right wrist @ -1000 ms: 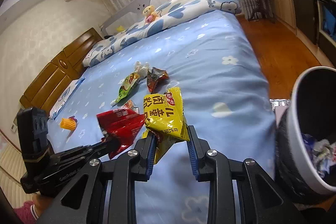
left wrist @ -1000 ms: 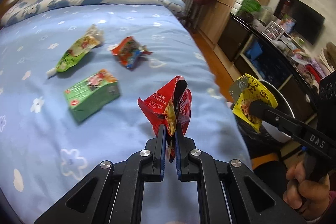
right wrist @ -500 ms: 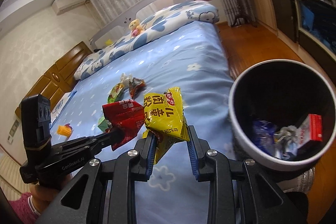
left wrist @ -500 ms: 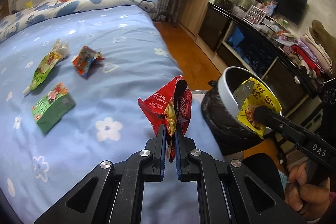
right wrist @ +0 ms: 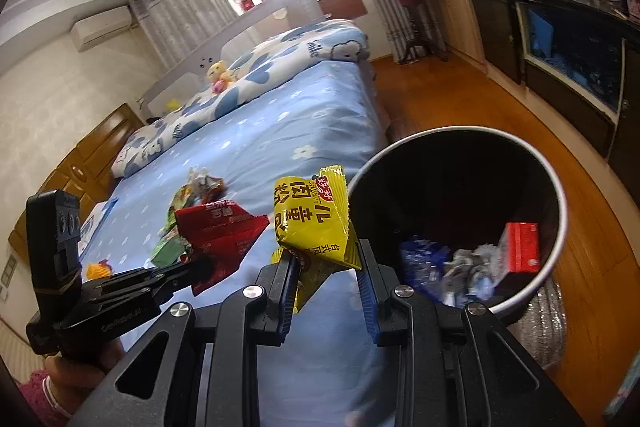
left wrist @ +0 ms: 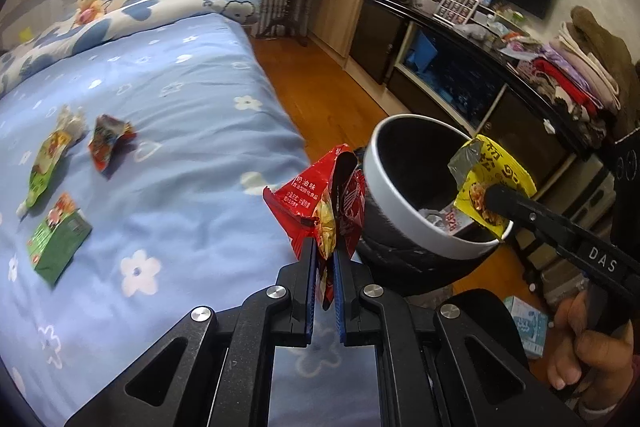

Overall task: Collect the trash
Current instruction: 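Carry the red wrapper and yellow bag over the bin with both tools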

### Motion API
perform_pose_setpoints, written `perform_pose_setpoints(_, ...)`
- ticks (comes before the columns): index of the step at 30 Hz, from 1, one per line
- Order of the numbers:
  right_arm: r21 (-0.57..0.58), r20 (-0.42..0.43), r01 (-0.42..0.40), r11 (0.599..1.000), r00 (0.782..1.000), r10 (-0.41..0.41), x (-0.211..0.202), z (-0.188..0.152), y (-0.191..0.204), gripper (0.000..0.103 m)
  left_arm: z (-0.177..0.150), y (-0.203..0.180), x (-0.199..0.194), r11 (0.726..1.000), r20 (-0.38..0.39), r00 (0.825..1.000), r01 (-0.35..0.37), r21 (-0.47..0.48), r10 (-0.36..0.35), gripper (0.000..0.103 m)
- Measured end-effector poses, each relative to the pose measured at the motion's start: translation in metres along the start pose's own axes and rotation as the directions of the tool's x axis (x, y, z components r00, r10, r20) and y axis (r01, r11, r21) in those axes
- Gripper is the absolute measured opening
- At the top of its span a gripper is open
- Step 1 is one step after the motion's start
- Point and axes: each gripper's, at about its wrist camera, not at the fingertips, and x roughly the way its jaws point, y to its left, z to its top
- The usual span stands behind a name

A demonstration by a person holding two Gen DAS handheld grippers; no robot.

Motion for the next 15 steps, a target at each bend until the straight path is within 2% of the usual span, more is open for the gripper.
perform_pose_setpoints(15, 0.025, 0.011, 0.065, 0.998, 0.998, -0.065, -0.012, 0.013, -0.034, 0.028, 0.022, -0.030, 0.027, 0.997, -0.012, 0.999, 0.035, 0.071, -0.034, 0.006)
